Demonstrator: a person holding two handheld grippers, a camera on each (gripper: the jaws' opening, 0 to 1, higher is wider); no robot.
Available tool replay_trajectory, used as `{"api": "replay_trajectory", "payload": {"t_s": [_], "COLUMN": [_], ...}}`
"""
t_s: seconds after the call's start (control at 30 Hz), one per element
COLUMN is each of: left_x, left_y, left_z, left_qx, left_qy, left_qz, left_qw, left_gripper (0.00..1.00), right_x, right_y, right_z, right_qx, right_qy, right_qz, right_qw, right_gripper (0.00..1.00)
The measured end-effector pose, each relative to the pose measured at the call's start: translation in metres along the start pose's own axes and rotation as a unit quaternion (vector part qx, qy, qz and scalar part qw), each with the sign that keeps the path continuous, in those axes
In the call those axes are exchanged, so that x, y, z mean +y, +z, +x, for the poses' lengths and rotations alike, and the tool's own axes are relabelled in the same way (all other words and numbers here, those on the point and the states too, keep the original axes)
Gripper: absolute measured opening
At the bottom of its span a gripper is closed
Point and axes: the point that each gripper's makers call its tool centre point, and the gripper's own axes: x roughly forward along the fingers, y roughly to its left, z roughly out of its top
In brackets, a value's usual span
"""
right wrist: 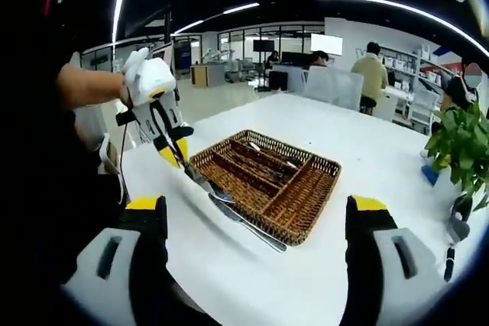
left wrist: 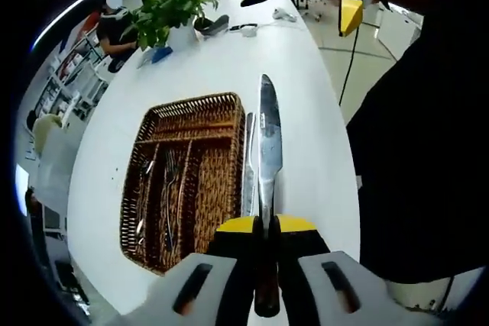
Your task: Arrange the knives, forks, and spoons in their matching storage slots by inserting each utensil handle-first until every utensil is classified and aligned in the correct compartment
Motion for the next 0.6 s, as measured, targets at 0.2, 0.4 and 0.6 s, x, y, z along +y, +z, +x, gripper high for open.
{"api": "replay_trajectory", "payload": {"t_s": [0.2, 0.4, 0.6], "left_x": [0.007, 0.018, 0.028], "left_y": [-0.001, -0.002, -0.001], "left_z": [0.0, 0.003, 0.002], "left_qx": [0.001, 0.004, 0.005], "left_qy": [0.003, 0.01, 0.012], "left_qz": [0.006, 0.011, 0.01], "left_qw": [1.0, 0.9999, 0.9999], "left_gripper": [0.05, 0.05, 0.05], "right_x": [-0.004, -0.01, -0.018], "right_y": [0.012, 0.011, 0.021], "right_z": [0.0, 0.001, -0.001], "right_qx": [-0.007, 0.004, -0.004], "right_qy": [-0.002, -0.01, -0.021], "right_qz": [0.015, 0.028, 0.03], "right_qw": [0.9999, 0.9996, 0.9993], "right_gripper": [1.0, 1.0, 1.0]}}
